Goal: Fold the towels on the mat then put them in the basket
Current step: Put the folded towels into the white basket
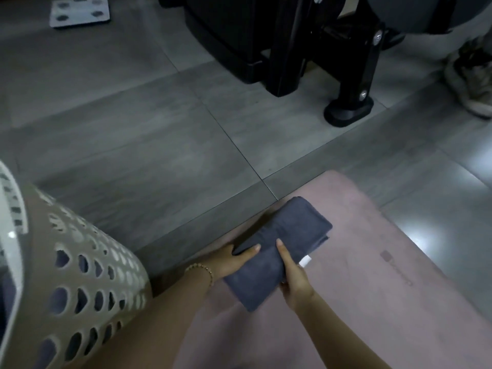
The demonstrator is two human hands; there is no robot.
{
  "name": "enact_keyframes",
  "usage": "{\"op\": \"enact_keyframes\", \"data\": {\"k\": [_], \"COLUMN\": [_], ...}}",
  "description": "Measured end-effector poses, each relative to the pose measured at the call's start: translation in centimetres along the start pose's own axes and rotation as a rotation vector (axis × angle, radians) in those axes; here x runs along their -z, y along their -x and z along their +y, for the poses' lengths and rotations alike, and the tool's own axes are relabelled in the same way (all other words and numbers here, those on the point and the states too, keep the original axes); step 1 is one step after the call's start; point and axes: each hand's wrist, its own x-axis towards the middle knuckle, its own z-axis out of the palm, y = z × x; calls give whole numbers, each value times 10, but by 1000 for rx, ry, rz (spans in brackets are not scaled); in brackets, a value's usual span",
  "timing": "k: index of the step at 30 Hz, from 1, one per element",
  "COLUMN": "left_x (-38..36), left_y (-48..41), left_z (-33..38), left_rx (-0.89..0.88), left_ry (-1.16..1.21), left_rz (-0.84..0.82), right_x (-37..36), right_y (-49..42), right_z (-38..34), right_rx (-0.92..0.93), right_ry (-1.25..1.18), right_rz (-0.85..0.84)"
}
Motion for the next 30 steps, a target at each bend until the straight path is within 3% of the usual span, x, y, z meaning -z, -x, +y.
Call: {"op": "enact_keyframes", "data": {"k": [4,12,15,20,22,25,30], "left_x": [-13,-11,1,34,47,70,122], "left_y": [32,105,140,218,252,297,370], "left_z": [16,38,57,93,102,101,66], "left_rx": [47,-33,-82,-364,-465,-546,-638], "left_ry": [379,569,640,595,594,568,553], "left_rz": [-171,-209,-161,-108,-13,106,160], "right_x": [3,-1,-10,-40,-56,-82,-146], "right_y": [22,98,135,207,237,276,329], "right_z": [-16,-53,-80,-129,-145,-160,-150], "right_rx": [-77,-70,9,205,296,370,459], "right_ry": [-86,30,105,348,427,572,642], "right_rz": [-107,-198,-283,-386,-406,-452,-596]}}
